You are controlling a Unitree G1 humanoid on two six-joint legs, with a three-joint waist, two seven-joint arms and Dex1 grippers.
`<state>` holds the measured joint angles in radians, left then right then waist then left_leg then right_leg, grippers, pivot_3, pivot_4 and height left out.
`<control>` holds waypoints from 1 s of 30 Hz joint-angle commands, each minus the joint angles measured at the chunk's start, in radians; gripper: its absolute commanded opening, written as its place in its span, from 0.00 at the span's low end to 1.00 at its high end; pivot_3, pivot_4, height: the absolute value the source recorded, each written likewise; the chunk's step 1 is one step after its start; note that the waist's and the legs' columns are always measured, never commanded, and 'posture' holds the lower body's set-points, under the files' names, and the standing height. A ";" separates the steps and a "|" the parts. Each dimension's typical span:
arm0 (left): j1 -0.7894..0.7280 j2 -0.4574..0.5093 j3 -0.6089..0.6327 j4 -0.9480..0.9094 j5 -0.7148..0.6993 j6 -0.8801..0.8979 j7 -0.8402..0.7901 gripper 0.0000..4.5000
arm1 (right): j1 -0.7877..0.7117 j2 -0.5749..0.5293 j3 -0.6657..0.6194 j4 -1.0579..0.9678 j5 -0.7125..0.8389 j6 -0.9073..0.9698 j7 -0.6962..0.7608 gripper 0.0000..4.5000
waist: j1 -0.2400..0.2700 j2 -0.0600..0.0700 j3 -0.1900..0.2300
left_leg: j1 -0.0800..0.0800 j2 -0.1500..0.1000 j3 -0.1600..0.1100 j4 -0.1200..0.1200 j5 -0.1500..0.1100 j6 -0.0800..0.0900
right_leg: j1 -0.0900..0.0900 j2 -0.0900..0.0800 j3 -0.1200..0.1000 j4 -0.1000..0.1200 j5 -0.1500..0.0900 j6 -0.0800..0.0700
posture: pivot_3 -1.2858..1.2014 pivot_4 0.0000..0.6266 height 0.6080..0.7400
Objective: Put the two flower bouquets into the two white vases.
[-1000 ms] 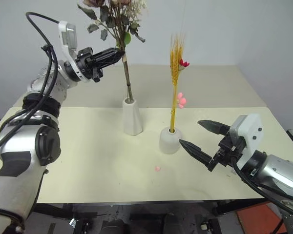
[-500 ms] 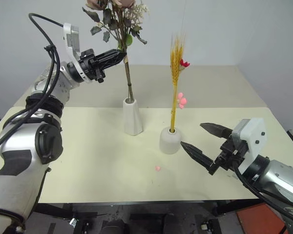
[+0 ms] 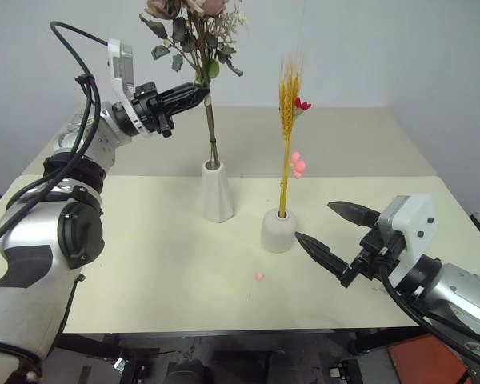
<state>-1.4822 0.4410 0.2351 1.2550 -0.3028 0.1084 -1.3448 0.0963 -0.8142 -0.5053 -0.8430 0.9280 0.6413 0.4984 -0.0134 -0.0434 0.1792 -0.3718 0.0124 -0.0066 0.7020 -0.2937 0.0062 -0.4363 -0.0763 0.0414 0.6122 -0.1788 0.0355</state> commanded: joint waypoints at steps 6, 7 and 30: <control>0.007 0.004 0.001 -0.012 0.031 -0.011 -0.012 0.02 | -0.007 0.000 -0.029 -0.024 0.013 -0.022 -0.011 1.00 | 0.000 0.000 0.000 | 0.000 0.000 0.000 0.000 0.000 0.000 | 0.000 0.000 0.000 0.000 0.000 0.000 | 0.52 0.24 1.00; 0.010 0.004 0.001 -0.012 0.032 -0.009 -0.012 0.02 | -0.006 0.000 -0.029 -0.025 0.013 -0.022 -0.012 1.00 | 0.000 0.000 0.000 | 0.000 0.000 0.000 0.000 0.000 0.000 | 0.000 0.000 0.000 0.000 0.000 0.000 | 0.52 0.24 1.00; 0.070 -0.007 -0.030 -0.022 0.084 -0.008 -0.045 0.02 | 0.014 0.008 -0.025 -0.044 0.014 -0.021 -0.049 1.00 | 0.000 0.000 0.000 | 0.000 0.000 0.000 0.000 0.000 0.000 | 0.000 0.000 0.000 0.001 0.000 0.000 | 0.52 0.24 1.00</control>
<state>-1.3985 0.4289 0.2022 1.2550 -0.2150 0.1090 -1.3792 0.1159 -0.8094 -0.5053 -0.8567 0.9279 0.6412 0.4635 -0.0130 -0.0434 0.1792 -0.3718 0.0124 -0.0067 0.7022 -0.2937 0.0062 -0.4363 -0.0762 0.0414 0.6126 -0.1787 0.0356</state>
